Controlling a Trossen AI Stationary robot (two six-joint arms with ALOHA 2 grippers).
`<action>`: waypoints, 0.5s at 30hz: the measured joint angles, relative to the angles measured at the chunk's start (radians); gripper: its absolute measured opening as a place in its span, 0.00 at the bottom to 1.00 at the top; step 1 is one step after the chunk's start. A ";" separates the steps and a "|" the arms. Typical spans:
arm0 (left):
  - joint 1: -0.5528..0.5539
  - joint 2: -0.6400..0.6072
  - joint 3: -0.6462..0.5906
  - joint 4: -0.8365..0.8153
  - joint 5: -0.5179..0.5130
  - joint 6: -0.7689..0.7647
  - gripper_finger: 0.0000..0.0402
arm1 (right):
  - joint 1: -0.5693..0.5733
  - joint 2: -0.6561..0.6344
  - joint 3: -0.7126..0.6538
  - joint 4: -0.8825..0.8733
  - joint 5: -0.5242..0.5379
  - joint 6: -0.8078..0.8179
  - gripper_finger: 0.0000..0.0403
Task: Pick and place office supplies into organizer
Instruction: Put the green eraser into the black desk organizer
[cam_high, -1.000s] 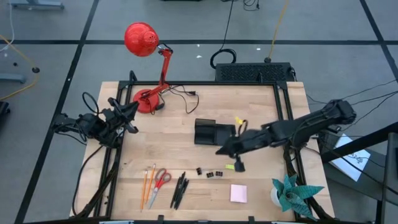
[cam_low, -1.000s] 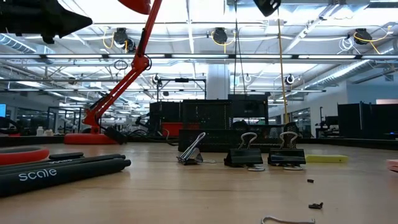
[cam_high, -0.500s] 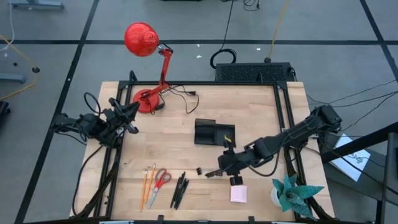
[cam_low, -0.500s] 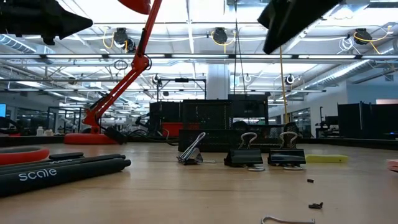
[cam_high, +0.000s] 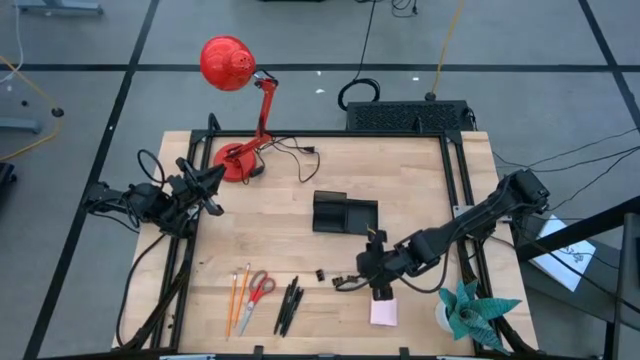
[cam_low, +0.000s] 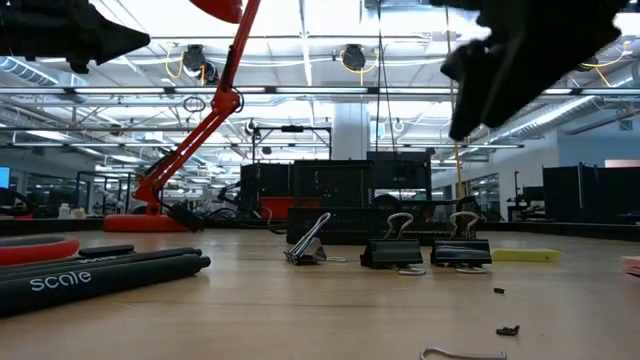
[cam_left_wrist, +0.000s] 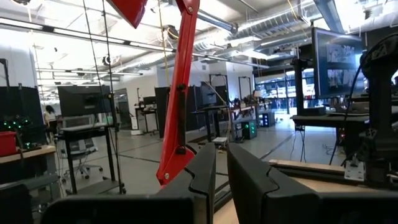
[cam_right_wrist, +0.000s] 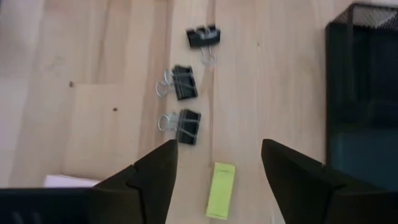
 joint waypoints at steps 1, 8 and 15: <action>0.000 0.000 0.000 0.001 0.000 0.000 0.12 | 0.000 0.000 -0.017 0.014 -0.001 0.000 0.55; 0.000 0.000 0.000 0.000 0.000 0.001 0.12 | 0.000 0.000 -0.128 0.153 -0.005 0.041 0.53; 0.000 0.000 0.000 0.000 0.000 0.003 0.12 | 0.000 -0.001 -0.218 0.244 -0.003 0.107 0.54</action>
